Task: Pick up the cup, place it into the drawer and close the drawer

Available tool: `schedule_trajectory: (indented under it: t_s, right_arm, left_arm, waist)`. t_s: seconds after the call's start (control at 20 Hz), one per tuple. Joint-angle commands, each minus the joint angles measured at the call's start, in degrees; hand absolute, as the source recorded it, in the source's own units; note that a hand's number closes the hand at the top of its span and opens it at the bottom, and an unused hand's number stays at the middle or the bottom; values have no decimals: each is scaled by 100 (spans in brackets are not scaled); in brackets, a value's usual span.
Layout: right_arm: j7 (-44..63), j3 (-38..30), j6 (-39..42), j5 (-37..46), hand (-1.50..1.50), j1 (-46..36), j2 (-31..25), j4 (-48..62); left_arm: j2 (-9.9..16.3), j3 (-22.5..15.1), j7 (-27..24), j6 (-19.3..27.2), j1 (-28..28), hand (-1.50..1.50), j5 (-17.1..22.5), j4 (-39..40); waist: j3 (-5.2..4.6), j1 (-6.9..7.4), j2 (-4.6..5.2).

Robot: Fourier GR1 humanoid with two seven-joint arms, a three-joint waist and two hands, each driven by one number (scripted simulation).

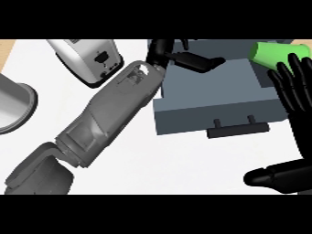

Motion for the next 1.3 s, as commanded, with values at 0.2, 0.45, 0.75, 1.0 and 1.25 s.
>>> schedule_trajectory:
  t_s: [0.2, 0.45, 0.75, 1.0, 1.25]
  right_arm:
    - [113, 145, -14, -84, -150, -178, 88, -15]
    - [-4, -16, 70, -334, -150, -163, 93, 136]
    - [315, -350, 256, -941, -150, -94, -147, 54]
    - [205, -238, 573, -895, 150, 497, -256, -494]
    - [69, -218, 1063, -275, 150, 720, -809, -629]
  left_arm:
    - [0, -360, -17, 334, 4, -150, 373, -59]
    - [0, -214, -456, 67, 134, -150, 876, -476]
    - [0, 149, -994, -306, 191, -150, 1261, -793]
    - [20, 511, -627, -186, 251, -150, 1146, -1086]
    - [787, 600, -464, -357, 1045, -150, 1264, -2091]
  waist:
    - [-2, -136, 37]
    - [-4, 10, -1]
    - [-9, 357, -91]
    - [-10, 560, -157]
    - [-14, 748, -215]
